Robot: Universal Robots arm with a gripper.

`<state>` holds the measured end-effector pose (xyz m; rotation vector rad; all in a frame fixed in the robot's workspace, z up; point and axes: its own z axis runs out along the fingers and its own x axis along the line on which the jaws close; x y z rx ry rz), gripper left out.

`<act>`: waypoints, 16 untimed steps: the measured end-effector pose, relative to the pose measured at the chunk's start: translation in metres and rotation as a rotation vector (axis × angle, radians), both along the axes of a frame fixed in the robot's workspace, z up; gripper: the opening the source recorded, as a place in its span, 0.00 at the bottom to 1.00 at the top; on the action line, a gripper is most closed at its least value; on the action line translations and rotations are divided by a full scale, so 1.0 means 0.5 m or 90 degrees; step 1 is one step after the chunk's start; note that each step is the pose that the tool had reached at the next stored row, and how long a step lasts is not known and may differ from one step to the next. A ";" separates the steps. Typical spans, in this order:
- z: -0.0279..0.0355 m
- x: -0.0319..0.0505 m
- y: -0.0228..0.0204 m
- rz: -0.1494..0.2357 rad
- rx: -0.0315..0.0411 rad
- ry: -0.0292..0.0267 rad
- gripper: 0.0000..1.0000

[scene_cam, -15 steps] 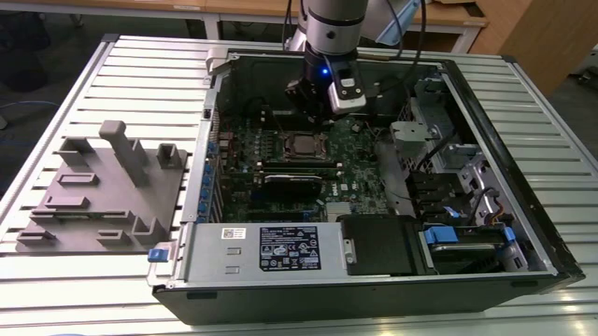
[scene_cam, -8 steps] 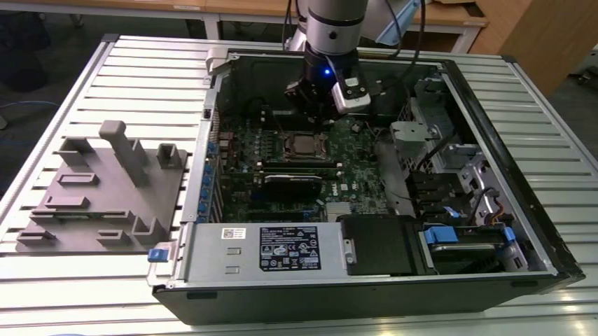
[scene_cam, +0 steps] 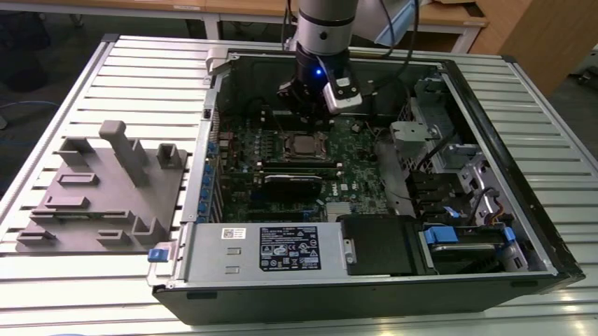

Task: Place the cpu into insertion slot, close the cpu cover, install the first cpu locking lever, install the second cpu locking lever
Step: 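Close the cpu cover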

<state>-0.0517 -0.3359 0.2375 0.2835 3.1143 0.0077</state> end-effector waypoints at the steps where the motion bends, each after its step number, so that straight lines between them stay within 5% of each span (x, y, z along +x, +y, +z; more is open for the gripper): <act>1: 0.000 -0.004 0.0000 0.000 0.0000 0.0000 0.10; 11: -0.003 -0.048 0.0000 0.002 0.0000 -0.0003 0.10; 16: -0.010 -0.057 -0.0003 0.007 0.0001 -0.0007 0.10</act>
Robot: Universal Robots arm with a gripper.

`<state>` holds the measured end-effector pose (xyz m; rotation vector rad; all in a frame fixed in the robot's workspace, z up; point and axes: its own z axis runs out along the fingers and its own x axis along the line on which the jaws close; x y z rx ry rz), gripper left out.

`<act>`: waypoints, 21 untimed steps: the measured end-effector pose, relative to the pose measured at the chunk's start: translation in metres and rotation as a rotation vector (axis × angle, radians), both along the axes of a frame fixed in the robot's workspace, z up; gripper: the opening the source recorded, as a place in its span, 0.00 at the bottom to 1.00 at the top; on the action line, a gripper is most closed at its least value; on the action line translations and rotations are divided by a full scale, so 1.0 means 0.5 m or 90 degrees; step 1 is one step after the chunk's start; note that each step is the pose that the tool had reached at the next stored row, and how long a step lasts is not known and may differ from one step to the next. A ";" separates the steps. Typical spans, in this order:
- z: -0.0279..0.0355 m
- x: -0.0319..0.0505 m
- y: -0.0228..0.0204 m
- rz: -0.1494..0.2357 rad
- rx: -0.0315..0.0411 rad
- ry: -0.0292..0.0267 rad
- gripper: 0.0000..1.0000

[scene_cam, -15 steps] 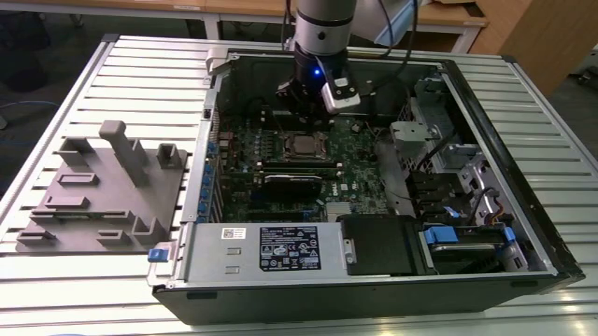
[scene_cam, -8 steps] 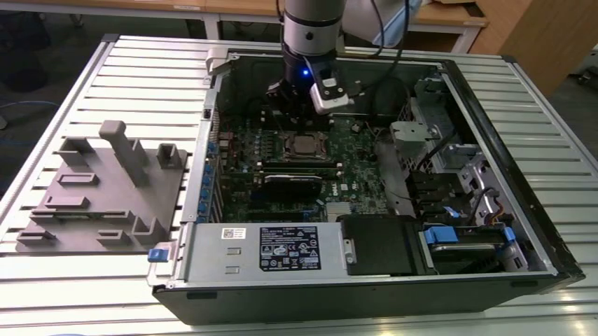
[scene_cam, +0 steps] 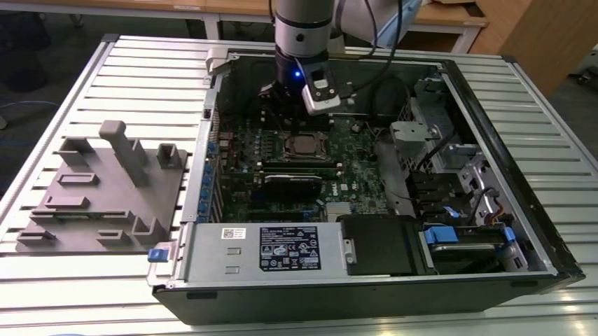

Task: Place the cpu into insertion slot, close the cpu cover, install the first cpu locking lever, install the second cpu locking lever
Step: 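Close the cpu cover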

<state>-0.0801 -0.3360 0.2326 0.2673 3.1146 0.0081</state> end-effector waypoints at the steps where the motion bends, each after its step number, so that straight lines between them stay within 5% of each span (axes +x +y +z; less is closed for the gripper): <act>1: -0.002 0.000 -0.0003 0.001 -0.0001 0.0000 0.10; 21: -0.019 -0.004 -0.0014 0.014 -0.0001 -0.0015 0.10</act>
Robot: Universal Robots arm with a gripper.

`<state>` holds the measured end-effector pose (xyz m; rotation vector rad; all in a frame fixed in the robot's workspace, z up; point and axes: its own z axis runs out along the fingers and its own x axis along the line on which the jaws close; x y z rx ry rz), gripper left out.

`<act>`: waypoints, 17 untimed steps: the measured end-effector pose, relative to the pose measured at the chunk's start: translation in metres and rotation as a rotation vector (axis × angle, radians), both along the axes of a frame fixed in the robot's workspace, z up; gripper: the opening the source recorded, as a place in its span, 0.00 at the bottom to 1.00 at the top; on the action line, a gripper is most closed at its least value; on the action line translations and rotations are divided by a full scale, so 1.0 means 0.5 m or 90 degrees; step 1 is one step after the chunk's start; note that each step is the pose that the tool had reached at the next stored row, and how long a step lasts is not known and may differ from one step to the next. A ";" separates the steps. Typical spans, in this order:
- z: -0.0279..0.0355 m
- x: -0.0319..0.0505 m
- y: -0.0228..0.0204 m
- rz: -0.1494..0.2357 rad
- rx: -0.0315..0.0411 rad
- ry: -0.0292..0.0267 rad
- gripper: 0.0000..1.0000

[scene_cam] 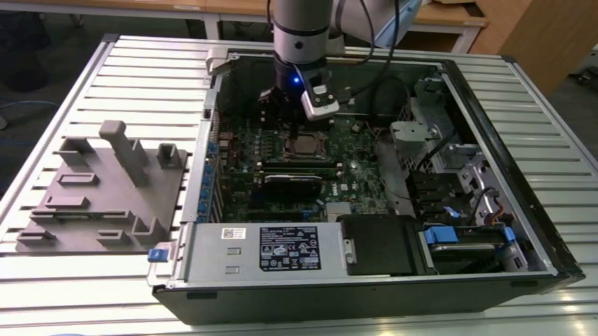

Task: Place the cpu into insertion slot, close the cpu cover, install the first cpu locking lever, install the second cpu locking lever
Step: 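Close the cpu cover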

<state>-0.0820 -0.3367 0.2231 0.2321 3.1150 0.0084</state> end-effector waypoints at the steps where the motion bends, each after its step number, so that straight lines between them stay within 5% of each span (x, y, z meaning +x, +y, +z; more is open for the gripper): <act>1: -0.002 -0.001 -0.0001 0.000 0.0001 0.0000 0.10; 17: -0.028 -0.009 -0.0003 0.000 0.0000 0.0000 0.10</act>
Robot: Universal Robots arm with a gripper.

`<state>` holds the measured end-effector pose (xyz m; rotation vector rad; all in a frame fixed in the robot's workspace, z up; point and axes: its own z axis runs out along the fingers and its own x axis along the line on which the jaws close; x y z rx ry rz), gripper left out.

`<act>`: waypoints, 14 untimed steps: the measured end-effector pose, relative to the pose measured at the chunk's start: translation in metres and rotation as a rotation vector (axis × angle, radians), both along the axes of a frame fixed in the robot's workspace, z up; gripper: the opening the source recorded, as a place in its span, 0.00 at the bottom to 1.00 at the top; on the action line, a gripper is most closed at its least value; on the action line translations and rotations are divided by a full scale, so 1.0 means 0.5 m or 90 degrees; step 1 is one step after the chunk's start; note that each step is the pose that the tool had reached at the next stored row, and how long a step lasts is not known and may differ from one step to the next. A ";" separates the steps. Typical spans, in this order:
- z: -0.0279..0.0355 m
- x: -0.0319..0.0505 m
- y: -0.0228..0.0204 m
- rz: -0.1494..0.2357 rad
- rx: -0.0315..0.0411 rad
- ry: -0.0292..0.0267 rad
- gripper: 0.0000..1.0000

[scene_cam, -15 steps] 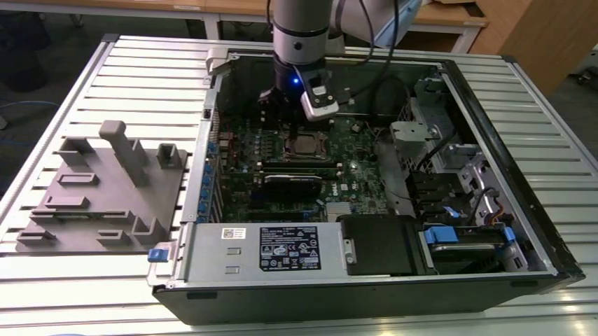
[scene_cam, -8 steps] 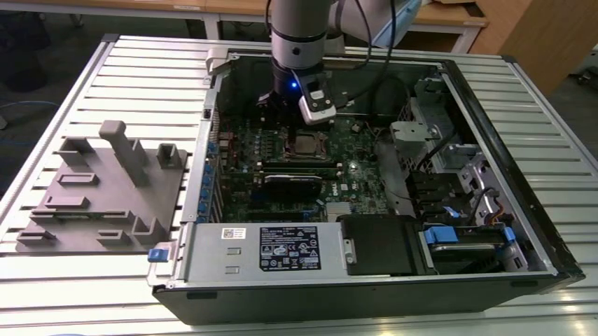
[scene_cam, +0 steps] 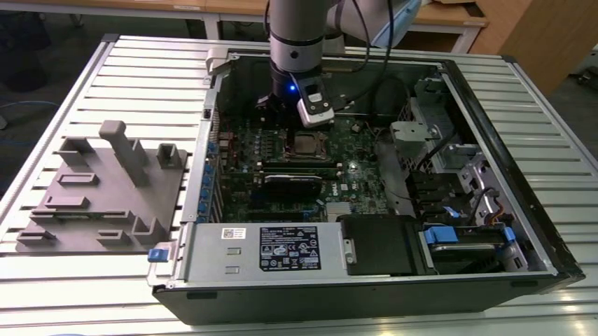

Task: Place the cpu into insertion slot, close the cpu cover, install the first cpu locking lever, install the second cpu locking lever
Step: 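Close the cpu cover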

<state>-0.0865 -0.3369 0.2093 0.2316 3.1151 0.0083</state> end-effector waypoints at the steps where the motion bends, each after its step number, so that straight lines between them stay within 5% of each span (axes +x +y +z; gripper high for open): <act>1: -0.001 -0.001 0.0001 0.000 0.0002 -0.0002 0.10; 14: -0.021 -0.006 -0.0001 0.000 -0.0002 0.0001 0.10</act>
